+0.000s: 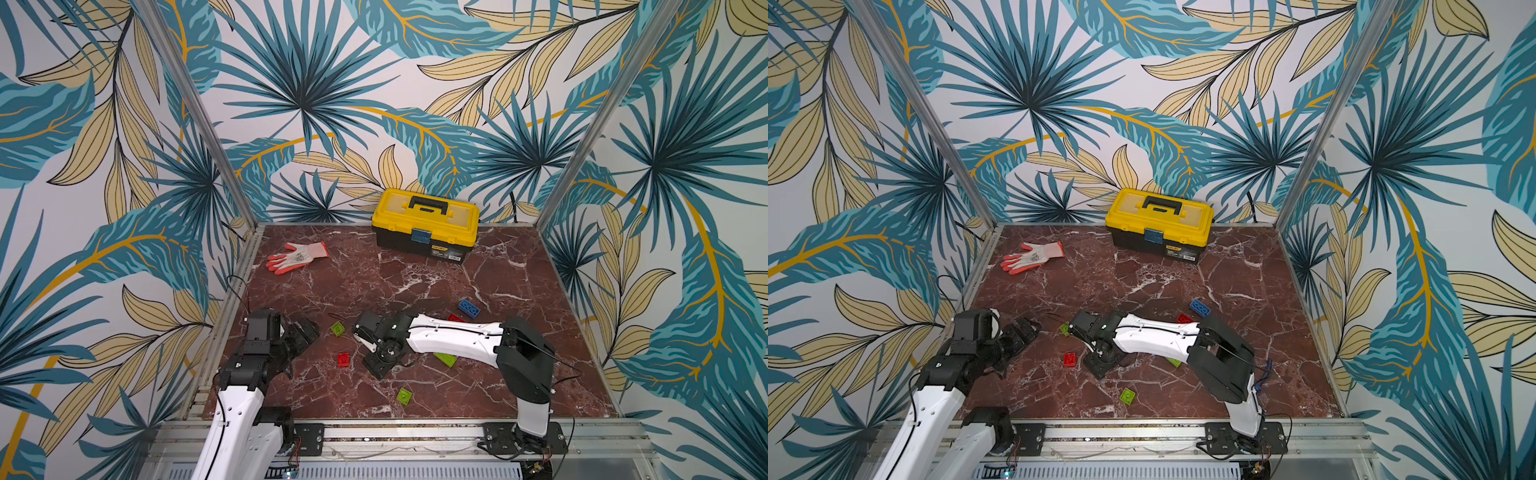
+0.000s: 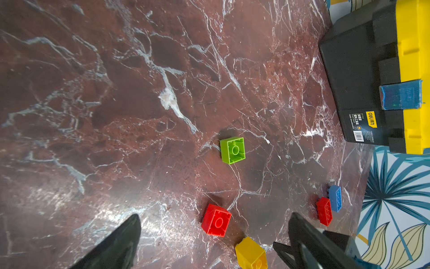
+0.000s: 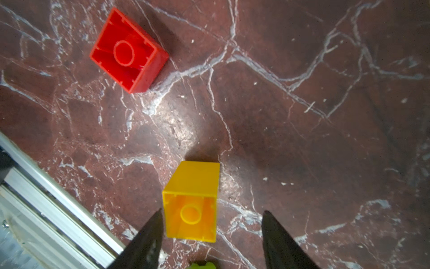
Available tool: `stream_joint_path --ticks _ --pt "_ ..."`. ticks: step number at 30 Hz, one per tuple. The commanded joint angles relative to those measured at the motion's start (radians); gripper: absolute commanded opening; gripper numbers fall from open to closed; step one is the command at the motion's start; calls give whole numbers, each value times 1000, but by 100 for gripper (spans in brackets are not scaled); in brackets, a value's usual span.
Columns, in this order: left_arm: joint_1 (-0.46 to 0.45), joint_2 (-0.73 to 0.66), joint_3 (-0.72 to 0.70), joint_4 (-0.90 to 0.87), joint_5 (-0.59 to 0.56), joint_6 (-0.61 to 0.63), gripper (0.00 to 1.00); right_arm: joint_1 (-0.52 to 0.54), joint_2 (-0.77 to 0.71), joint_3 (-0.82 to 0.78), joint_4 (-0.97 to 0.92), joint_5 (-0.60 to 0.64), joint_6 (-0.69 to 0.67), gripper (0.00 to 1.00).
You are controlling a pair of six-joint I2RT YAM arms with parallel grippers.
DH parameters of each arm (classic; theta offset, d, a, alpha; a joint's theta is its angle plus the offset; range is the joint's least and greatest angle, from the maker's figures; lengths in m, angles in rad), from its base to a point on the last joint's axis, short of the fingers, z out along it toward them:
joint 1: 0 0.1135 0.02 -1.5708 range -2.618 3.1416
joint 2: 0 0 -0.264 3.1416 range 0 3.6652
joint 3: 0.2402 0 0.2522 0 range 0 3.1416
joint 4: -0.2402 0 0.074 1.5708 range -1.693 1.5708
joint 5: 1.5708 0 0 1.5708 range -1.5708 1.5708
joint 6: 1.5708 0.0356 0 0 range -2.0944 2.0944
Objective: Assemble a carrot with lego
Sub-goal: Pick up the lego brick from the center of the board.
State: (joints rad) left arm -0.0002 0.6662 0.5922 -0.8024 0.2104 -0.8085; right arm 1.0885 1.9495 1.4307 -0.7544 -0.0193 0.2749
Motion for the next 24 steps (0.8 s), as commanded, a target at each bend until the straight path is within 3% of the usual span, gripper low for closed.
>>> stream_joint_path --ticks 1,6,11,14,24 --pt "-2 -16 41 -37 -42 -13 99 7 39 17 0 -22 6 58" --pt "2 -17 56 -46 -40 -15 99 8 55 24 8 -26 16 43" --pt "2 3 63 -32 0 17 99 0 37 45 -32 79 -4 35" --pt "2 38 52 13 68 70 99 -42 35 74 -78 140 -39 33" --pt "-33 197 33 183 265 162 99 -224 68 138 -95 146 -171 32"
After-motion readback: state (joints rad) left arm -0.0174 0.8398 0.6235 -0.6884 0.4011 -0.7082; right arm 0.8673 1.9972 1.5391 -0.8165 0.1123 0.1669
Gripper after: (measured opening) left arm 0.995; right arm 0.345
